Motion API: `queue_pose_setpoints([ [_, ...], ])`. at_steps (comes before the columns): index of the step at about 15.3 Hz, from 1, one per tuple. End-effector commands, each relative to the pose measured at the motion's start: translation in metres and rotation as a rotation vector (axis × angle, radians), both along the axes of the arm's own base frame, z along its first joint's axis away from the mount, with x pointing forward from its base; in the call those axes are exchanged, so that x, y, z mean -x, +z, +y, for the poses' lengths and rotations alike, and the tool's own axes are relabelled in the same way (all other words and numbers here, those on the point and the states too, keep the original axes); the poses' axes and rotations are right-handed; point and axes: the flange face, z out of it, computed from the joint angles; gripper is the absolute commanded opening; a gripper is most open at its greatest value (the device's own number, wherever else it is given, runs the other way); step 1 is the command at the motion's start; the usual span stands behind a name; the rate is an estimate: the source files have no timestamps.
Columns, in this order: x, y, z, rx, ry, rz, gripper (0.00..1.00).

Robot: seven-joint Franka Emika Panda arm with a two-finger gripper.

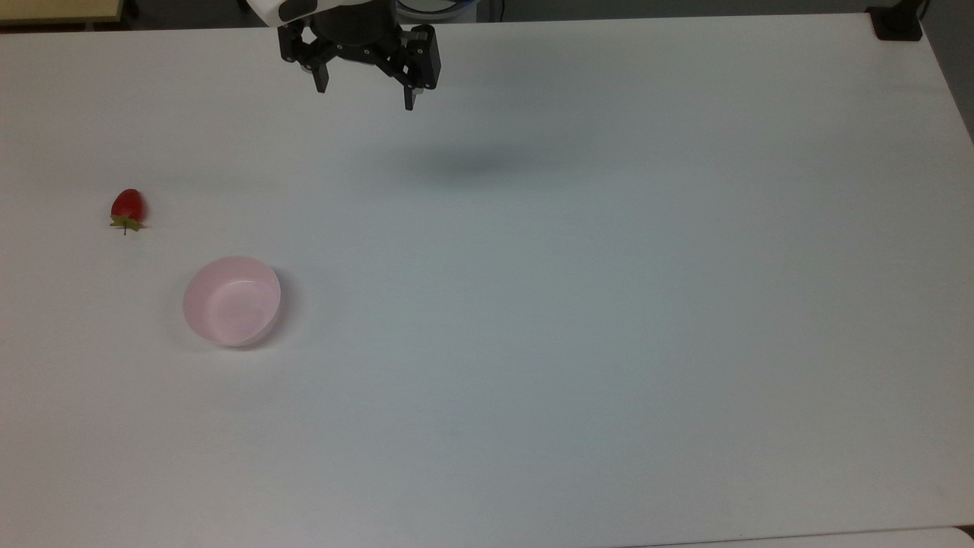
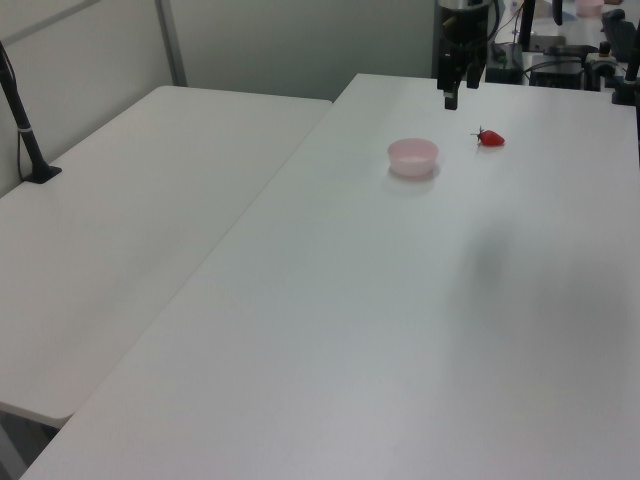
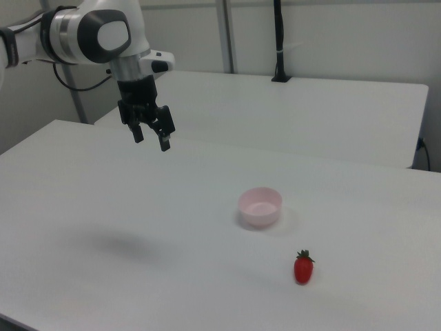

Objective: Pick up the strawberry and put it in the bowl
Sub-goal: 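Move the open gripper over the red strawberry and lower it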

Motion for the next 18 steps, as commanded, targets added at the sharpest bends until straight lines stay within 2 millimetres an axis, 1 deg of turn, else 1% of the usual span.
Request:
queue_pose_setpoints([
  [1,0.003,-0.001,-0.001,0.000,-0.004,-0.018,1.00],
  [9,0.003,0.000,-0.002,0.003,0.008,-0.020,1.00],
  [11,-0.001,0.005,-0.017,0.009,0.010,-0.046,1.00],
  [12,-0.003,0.004,-0.026,0.010,0.003,-0.051,1.00],
  [13,-0.006,0.001,-0.039,0.013,-0.005,-0.055,1.00],
  [14,-0.008,0.005,-0.053,0.016,-0.005,-0.072,1.00],
  [16,-0.011,-0.003,-0.080,0.020,0.033,-0.066,1.00],
  [17,-0.012,-0.005,-0.097,0.025,0.050,-0.079,1.00],
  [18,-0.015,-0.015,-0.117,0.028,0.046,-0.084,1.00],
])
